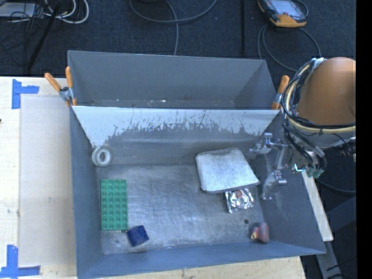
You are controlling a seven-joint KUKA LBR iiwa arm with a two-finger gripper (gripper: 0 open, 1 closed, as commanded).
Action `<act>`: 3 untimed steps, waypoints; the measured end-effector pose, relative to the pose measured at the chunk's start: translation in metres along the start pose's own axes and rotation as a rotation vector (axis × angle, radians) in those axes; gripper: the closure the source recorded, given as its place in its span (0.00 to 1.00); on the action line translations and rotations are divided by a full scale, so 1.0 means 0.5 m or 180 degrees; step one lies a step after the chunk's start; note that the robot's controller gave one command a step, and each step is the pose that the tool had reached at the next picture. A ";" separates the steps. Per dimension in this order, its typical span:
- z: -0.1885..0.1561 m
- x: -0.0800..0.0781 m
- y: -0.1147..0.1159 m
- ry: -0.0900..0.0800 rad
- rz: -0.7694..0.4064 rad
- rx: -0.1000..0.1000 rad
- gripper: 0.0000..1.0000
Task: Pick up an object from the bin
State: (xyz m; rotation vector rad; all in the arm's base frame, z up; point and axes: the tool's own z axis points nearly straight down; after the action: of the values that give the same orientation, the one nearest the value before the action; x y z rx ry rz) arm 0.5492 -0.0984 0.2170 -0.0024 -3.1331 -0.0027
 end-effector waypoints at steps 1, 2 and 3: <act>0.217 -0.062 0.049 -0.0098 -0.1733 0.0039 0.00; 0.236 -0.049 0.052 -0.0026 -0.1746 0.0010 1.00; 0.180 -0.033 0.047 -0.0031 -0.1548 0.0010 1.00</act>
Offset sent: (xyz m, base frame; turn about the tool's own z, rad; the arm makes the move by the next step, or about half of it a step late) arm 0.0282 0.0315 -0.1470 -0.6272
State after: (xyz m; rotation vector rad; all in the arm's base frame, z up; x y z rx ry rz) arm 0.5651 -0.0746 0.1266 0.7546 -3.0513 -0.0010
